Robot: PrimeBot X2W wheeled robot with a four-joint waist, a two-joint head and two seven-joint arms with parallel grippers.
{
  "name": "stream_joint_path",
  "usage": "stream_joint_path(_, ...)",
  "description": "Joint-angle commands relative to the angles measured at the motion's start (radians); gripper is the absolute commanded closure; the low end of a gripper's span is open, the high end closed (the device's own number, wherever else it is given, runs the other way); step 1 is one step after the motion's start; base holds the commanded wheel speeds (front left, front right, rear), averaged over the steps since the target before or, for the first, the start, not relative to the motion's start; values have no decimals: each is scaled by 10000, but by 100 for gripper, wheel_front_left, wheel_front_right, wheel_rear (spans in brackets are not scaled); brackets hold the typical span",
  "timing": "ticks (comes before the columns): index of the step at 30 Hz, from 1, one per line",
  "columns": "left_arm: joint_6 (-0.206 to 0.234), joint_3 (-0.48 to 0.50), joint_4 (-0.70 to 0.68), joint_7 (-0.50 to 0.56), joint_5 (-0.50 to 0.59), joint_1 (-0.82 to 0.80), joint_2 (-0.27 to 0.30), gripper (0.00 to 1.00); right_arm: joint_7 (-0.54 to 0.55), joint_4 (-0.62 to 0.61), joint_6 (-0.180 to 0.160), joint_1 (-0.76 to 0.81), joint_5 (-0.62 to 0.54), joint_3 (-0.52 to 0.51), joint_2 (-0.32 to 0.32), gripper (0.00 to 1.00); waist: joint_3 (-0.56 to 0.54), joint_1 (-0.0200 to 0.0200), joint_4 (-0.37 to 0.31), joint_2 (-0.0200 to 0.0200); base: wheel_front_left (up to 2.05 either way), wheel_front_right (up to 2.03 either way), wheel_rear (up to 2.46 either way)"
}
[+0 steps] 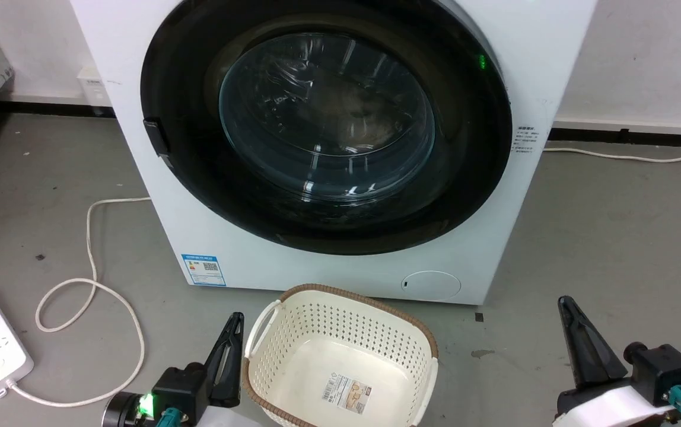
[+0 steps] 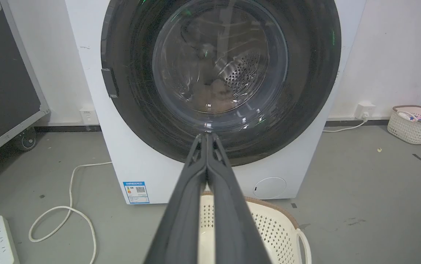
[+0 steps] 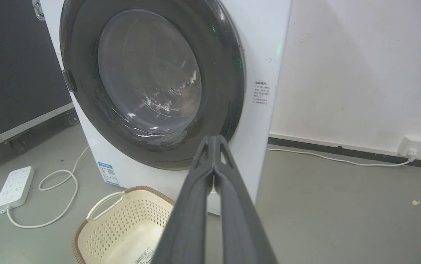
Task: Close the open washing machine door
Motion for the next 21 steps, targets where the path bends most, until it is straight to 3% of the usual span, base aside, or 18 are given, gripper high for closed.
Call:
stream_joint_path(1, -8, 84, -56, 60, 85, -19, -19, 100, 76, -81, -1, -12, -50, 22, 11, 100, 6, 0, 4, 0, 0, 0, 0)
stream_joint_path(21, -25, 370, -245, 470, 259, -52, -75, 100, 430, -233, -2, -31, -136, 90, 26, 100, 54, 0, 41, 0, 0, 0, 0)
